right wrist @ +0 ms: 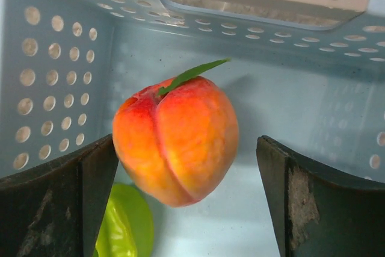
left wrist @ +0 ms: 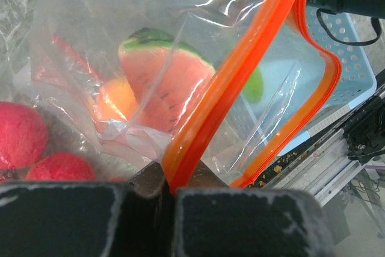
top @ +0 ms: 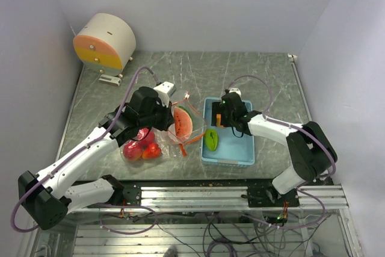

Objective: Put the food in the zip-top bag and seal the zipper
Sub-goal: Pick up the fake fruit from the bin, then place the fake fruit in the zipper food storage bag.

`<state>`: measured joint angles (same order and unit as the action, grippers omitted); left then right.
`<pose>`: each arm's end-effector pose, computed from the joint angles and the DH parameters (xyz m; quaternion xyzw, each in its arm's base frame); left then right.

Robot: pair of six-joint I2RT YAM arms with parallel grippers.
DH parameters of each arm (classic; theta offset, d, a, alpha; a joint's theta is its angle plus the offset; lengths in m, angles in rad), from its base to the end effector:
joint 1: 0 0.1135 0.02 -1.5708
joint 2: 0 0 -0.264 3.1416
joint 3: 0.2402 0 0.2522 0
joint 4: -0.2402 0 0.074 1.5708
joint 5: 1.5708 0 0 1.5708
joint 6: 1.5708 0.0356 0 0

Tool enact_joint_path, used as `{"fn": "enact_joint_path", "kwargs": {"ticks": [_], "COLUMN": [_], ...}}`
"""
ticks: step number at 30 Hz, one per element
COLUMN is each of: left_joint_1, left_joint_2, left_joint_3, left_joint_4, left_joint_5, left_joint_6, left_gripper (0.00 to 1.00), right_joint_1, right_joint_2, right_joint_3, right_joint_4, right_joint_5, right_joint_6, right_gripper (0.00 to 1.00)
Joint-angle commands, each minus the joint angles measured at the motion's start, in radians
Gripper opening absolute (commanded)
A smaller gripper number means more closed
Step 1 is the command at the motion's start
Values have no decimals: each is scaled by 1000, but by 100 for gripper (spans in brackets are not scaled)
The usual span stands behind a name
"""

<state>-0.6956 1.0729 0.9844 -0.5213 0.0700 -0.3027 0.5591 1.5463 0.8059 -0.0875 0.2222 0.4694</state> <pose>0.1773 -0.1512 0.3208 0.1889 0.8660 -0.2484 0.3907 0.2656 0.1569 0.1764 -0.0013 0.9269 0.0875 0.3649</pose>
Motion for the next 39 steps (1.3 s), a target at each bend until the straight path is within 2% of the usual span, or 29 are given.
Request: {"fn": "enact_joint_path", "kwargs": {"ticks": [1,4,6,7,10,18,23,28,31,34,39], "left_joint_1": [-1,-1,-2,-2,-2,-2,-2,-2,-2,-2,-2], "left_joint_2": [-27,-27,-26,-24,-17,4,10,23,27,28,9], "left_joint_3": [2,-2,-3,-3,-5,-6,-6,1,2,6,19], "left_joint_4": [6,8,10,10,17,24,27,25,30,32,13], "left_joint_5": [-22,-19,-19,-19,-17,-19,-19,-10,-1,13,29], "left_joint_6": [8,6,6,7,4,4,-1,-5,-10,-14,-15], "left_gripper": [7,7,7,7,7,7,7,7,7,7,7], "right_joint_1": [-5,-5,-5,-4,4,183,251,318,364,413,419], "right_joint_2": [41,41,23,6,-49,-421,-599,-658,-597,-490,-365], "right_joint_3": [11,2,-12,-16,-17,-17,-43,-91,-97,-49,36], "right_joint_4": [58,68,83,83,45,-22,75,211,294,271,188], "right_joint_5": [2,29,37,36,36,-51,-285,-460,-573,-496,-124], "right_joint_6": [-15,-19,-28,-32,-40,-110,-125,-143,-142,-148,-118], "right_gripper": [88,69,46,38,30,30,30,30,30,31,33]}}
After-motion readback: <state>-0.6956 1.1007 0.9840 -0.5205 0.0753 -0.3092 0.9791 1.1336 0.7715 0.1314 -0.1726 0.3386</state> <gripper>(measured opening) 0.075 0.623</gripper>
